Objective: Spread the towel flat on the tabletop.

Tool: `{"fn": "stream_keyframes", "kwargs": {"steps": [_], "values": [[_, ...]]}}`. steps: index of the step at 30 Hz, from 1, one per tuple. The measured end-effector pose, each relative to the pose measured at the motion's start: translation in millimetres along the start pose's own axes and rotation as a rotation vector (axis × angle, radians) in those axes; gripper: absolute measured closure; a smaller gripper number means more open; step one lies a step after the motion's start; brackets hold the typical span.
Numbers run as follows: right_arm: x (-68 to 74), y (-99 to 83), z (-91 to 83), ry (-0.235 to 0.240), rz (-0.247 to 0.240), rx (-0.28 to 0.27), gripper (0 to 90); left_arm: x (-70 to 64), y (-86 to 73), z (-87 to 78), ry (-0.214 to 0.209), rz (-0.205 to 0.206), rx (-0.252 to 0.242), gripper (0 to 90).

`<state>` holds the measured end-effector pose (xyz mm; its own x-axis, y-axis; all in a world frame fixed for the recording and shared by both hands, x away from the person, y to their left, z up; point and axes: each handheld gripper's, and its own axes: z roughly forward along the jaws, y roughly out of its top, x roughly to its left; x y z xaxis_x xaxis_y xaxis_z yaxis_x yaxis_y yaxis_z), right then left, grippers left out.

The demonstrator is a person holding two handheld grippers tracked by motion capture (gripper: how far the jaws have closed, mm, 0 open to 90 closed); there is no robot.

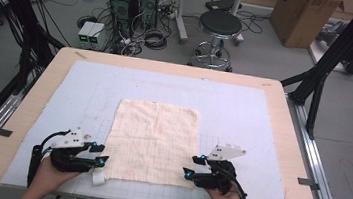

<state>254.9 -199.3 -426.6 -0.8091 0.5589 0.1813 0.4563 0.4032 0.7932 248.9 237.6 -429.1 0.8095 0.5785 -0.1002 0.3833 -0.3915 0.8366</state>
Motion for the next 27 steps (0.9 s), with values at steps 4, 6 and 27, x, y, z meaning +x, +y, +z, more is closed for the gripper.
{"fn": "stream_keyframes", "kwargs": {"steps": [4, 6, 27], "values": [[-0.3, 1.9, 0.9, 0.004, -0.002, -0.016, 39.4, 0.6, 0.3, -0.7, 0.003, -0.013, -0.001, 50.8], [-0.8, 3.2, 1.7, 0.002, -0.005, -0.029, 36.7, 0.1, 0.3, -0.5, 0.006, -0.015, -0.001, 49.1], [-1.5, 7.2, 3.6, -0.015, -0.013, -0.043, 23.1, 6.8, 1.4, 0.4, 0.056, -0.032, -0.046, 35.6]]}}
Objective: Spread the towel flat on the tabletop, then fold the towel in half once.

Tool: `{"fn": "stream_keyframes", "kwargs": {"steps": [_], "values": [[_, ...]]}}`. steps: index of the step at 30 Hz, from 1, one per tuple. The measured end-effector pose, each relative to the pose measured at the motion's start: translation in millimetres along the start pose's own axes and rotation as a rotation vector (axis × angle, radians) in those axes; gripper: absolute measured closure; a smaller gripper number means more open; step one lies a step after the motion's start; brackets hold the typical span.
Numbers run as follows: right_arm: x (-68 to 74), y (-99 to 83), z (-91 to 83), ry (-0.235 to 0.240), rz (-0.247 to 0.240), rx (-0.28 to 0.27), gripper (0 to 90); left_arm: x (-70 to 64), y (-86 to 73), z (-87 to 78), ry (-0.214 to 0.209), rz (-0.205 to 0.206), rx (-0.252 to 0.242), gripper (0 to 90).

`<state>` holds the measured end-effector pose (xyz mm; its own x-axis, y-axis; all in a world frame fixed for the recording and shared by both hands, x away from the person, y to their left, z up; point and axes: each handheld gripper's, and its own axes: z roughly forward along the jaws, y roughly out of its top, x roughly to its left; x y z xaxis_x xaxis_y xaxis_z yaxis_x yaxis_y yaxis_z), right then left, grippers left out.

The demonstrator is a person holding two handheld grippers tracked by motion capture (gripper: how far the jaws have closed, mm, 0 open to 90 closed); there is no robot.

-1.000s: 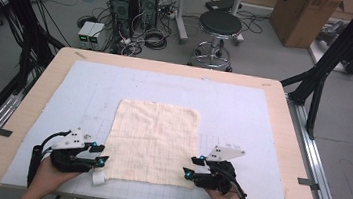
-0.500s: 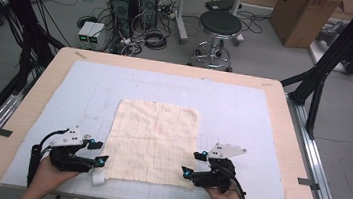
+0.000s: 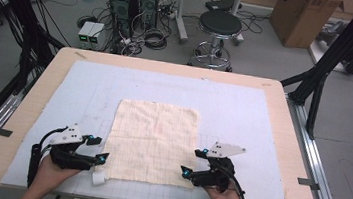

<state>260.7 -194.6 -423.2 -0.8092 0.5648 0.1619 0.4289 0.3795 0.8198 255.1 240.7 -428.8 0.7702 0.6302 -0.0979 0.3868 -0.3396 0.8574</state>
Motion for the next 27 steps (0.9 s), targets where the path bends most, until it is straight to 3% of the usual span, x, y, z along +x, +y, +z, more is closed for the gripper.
{"fn": "stream_keyframes", "kwargs": {"steps": [23, 27], "values": [[0.4, 0.2, 3.6, -0.006, -0.005, 0.026, 22.2, -0.7, 0.7, 0.2, -0.009, 0.006, 0.014, 35.1], [-3.3, 3.7, 6.0, -0.011, -0.026, 0.021, 22.0, 0.0, 6.1, 2.0, -0.014, -0.017, -0.001, 35.0]]}}
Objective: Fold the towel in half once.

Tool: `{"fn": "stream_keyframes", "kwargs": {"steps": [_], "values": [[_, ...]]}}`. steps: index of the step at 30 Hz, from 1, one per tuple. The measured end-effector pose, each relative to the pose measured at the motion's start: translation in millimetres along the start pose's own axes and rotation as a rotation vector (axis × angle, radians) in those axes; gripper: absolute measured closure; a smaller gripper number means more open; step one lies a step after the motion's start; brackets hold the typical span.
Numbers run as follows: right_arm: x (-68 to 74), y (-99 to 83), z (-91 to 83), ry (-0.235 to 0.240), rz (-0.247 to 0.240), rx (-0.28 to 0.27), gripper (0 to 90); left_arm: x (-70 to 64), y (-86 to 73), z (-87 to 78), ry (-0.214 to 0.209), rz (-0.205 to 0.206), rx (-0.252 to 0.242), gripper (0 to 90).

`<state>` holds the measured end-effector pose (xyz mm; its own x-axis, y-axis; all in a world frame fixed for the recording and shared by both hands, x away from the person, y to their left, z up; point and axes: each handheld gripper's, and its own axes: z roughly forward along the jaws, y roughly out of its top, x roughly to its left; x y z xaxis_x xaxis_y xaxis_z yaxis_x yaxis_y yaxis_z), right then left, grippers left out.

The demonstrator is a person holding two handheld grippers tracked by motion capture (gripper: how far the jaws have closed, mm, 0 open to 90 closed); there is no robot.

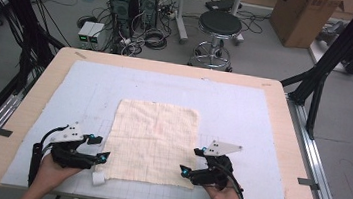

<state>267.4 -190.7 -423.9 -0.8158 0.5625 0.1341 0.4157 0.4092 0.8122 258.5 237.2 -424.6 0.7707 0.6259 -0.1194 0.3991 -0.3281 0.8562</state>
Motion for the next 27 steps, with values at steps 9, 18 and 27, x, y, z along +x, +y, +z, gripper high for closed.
{"fn": "stream_keyframes", "kwargs": {"steps": [9, 18, 27], "values": [[-19.7, 14.5, -4.5, -0.002, 0.024, -0.034, 21.8, 2.4, 17.2, 5.8, 0.009, 0.006, 0.025, 35.1], [-46.2, 35.0, -6.5, -0.034, 0.026, -0.065, 24.1, 24.3, 41.5, 13.6, 0.011, -0.043, 0.02, 35.1], [-76.4, 57.5, 0.0, -0.053, 0.073, 0.015, 27.5, 45.6, 71.2, 28.9, 0.019, -0.057, 0.056, 37.0]]}}
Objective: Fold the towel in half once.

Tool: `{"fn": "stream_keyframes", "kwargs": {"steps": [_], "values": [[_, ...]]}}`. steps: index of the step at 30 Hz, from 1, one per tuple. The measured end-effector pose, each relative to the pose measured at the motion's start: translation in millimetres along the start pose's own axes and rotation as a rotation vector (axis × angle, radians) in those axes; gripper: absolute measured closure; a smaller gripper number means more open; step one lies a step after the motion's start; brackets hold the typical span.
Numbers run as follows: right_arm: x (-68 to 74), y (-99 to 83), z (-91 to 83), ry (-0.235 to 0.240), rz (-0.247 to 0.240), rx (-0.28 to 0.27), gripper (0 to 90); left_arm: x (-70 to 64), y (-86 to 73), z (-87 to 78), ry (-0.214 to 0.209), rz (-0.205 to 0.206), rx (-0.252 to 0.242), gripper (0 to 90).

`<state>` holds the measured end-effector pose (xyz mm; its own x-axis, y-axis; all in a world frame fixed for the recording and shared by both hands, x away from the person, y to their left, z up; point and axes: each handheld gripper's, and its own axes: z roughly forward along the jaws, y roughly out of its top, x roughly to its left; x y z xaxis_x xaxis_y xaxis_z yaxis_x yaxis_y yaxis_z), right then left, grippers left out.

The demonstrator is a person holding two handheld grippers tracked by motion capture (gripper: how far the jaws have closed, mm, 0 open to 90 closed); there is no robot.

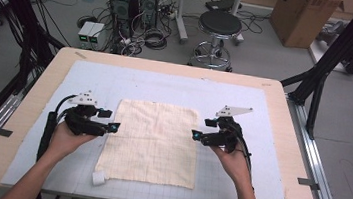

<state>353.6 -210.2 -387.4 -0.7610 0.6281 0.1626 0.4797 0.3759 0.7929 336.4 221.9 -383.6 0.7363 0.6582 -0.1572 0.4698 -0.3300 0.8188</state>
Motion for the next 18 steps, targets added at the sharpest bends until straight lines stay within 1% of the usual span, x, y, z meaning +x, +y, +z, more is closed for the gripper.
{"fn": "stream_keyframes", "kwargs": {"steps": [1, 4, 6, 9, 10, 11, 14, 16, 17, 18], "values": [[-2.1, 2.5, 1.3, -0.005, 0.008, 0.004, 27.9, 3.7, 3.1, 1.8, -0.002, -0.013, 0.0, 37.3], [-8.9, 9.0, 5.9, -0.001, 0.007, 0.011, 28.8, 12.5, 9.1, 5.8, 0.004, -0.043, 0.004, 38.6], [-12.4, 13.0, 8.4, -0.004, 0.011, 0.024, 28.8, 17.7, 14.2, 8.8, 0.017, -0.05, 0.015, 39.0], [-16.6, 18.7, 11.5, -0.006, 0.017, 0.025, 28.8, 25.2, 21.3, 12.6, 0.043, -0.065, 0.01, 39.3], [-18.5, 20.4, 12.6, -0.01, 0.017, 0.025, 28.8, 27.6, 24.4, 14.5, 0.052, -0.072, 0.021, 39.5], [-19.9, 22.1, 14.2, -0.006, 0.022, 0.033, 28.9, 30.4, 27.1, 16.3, 0.055, -0.073, 0.023, 39.5], [-26.1, 28.6, 18.0, -0.013, 0.027, 0.052, 29.0, 37.4, 34.1, 20.6, 0.073, -0.085, 0.018, 41.1], [-30.6, 34.0, 20.1, -0.033, 0.024, 0.055, 31.1, 42.2, 38.2, 24.7, 0.077, -0.093, 0.035, 42.4], [-33.0, 36.4, 21.0, -0.036, 0.024, 0.058, 32.4, 44.6, 39.8, 26.5, 0.084, -0.092, 0.036, 42.7], [-35.2, 38.6, 22.6, -0.037, 0.034, 0.063, 32.5, 46.5, 40.9, 28.1, 0.091, -0.096, 0.035, 43.5]]}}
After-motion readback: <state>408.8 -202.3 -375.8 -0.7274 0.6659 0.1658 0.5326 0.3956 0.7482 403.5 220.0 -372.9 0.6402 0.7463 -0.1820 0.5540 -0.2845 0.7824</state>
